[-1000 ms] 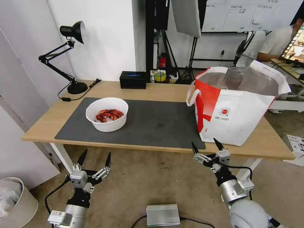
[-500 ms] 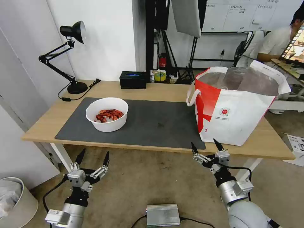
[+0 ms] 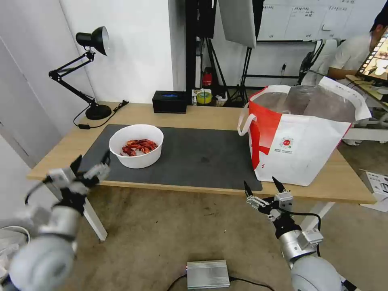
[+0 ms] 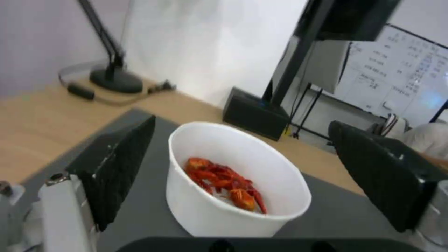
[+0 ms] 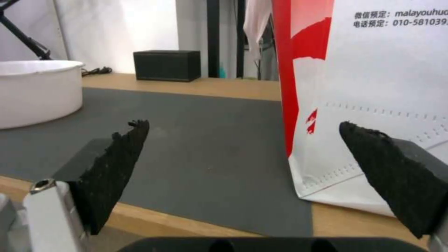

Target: Pick up the trash from the table and place it into the takeout bag.

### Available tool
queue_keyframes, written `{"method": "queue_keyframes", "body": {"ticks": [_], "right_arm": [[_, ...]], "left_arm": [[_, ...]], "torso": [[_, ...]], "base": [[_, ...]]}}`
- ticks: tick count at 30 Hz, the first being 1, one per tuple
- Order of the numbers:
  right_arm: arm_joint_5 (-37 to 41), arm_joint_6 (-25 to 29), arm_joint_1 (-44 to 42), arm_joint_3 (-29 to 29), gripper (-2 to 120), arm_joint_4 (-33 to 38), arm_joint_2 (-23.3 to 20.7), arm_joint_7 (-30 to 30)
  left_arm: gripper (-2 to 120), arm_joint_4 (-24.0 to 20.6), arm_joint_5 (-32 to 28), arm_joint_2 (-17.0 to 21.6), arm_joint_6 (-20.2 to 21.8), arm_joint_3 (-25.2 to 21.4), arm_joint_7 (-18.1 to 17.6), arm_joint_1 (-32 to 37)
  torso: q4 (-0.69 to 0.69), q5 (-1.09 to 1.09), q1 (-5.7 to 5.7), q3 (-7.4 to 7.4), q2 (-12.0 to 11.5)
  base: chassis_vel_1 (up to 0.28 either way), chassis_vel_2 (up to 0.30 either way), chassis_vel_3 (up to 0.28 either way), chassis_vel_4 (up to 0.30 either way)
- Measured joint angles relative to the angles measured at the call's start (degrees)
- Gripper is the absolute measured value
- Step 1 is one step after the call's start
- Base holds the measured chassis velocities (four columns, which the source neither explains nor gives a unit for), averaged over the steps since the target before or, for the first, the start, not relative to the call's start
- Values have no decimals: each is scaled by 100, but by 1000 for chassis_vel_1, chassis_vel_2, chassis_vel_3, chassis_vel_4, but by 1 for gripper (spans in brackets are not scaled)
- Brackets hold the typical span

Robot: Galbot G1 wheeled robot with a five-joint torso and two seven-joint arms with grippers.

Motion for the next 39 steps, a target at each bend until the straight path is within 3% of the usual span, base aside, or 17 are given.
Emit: {"method": "queue_keyframes", "body": {"ticks": [1, 5, 9, 12, 13, 15, 25, 34, 39], "right_arm": [[0, 0, 0, 0, 100, 0, 0, 0], [3, 0, 2, 0, 100, 0, -2, -2], [3, 0, 3, 0, 100, 0, -2, -4], [5, 0, 4, 0, 100, 0, -2, -4], [5, 0, 4, 0, 100, 0, -2, -4], [6, 0, 5, -1, 100, 0, -2, -5], [7, 1, 6, -1, 100, -1, -3, -4], [7, 2, 6, -1, 100, -1, -3, -4], [7, 2, 6, -1, 100, -1, -3, -5]], "left_arm": [[100, 0, 0, 0, 0, 0, 0, 0], [100, 504, -1336, 861, 309, 261, -273, -1003], [100, 846, -1793, 1231, 637, 695, -458, -1790], [100, 1308, -2428, 1627, 1467, 1384, -801, -2849], [100, 1308, -2428, 1627, 1467, 1384, -801, -2849], [100, 1612, -2591, 1737, 1875, 1931, -804, -3446], [100, 2770, -2885, 1434, 3029, 3260, -581, -4895], [100, 3344, -2895, 1035, 3500, 4049, -587, -5725], [100, 3629, -2919, 777, 3709, 4552, -775, -6220]], "torso": [[0, 0, 0, 0, 0], [1, -1, 0, 0, 0], [-1, -2, 1, 0, 0], [-1, 0, 1, 0, 0], [-1, 0, 1, 0, 0], [1, 1, 0, 0, 0], [1, 0, 1, 0, -1], [0, 1, 1, 0, 0], [0, 0, 0, 0, 0]], "base": [[0, 0, 0, 0], [0, 0, 0, 0], [0, 0, 0, 0], [0, 0, 0, 0], [0, 0, 0, 0], [0, 0, 0, 0], [0, 0, 0, 0], [0, 0, 0, 0], [0, 0, 0, 0]]}}
